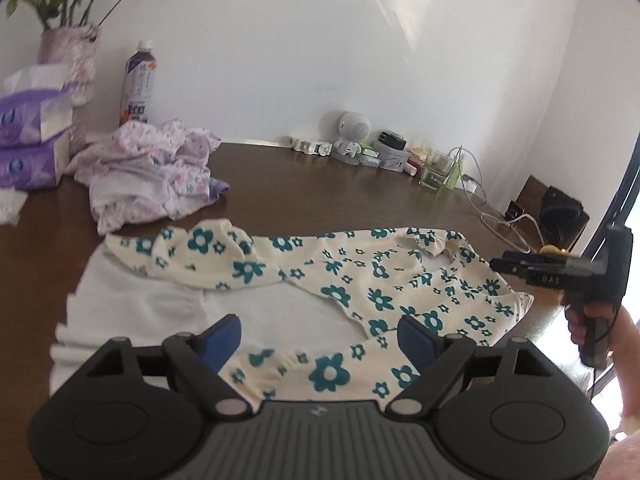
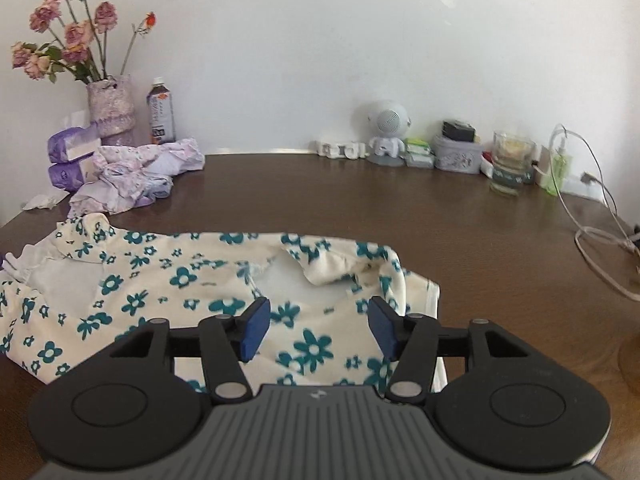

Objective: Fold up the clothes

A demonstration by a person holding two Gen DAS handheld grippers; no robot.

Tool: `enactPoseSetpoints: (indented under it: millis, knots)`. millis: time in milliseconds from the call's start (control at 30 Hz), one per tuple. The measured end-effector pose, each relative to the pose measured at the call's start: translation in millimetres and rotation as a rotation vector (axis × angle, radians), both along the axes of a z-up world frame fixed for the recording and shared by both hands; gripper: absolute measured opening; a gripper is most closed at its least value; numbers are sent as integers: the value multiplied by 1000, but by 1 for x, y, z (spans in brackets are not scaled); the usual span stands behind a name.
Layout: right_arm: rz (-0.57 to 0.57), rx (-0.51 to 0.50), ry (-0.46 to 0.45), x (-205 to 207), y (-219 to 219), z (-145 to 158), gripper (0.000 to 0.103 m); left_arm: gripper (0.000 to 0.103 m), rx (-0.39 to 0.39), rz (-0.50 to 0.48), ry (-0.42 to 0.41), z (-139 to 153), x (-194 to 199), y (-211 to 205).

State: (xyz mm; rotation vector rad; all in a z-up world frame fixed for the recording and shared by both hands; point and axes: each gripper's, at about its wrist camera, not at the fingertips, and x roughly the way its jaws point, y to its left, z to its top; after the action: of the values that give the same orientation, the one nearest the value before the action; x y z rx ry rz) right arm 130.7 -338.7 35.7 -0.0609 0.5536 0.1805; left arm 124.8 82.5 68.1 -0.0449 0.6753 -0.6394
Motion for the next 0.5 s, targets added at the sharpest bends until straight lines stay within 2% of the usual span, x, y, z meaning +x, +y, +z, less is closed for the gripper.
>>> enactPoseSetpoints:
  millis: [133,267,367,500]
  knots:
    - [90,-114,-31,32,5,32,63,86,125,-40,-61,34,30,-8]
    - [165,-162,5,84,-1,57,62,86,229,-96,-86,52,72,-25]
    - [206,-201,64,129,-6,64,61,86,306,-137,-91,55,105,-40]
    - [326,-207,223,173,-3,43,52,81,372,-183,-23,35,148,-55]
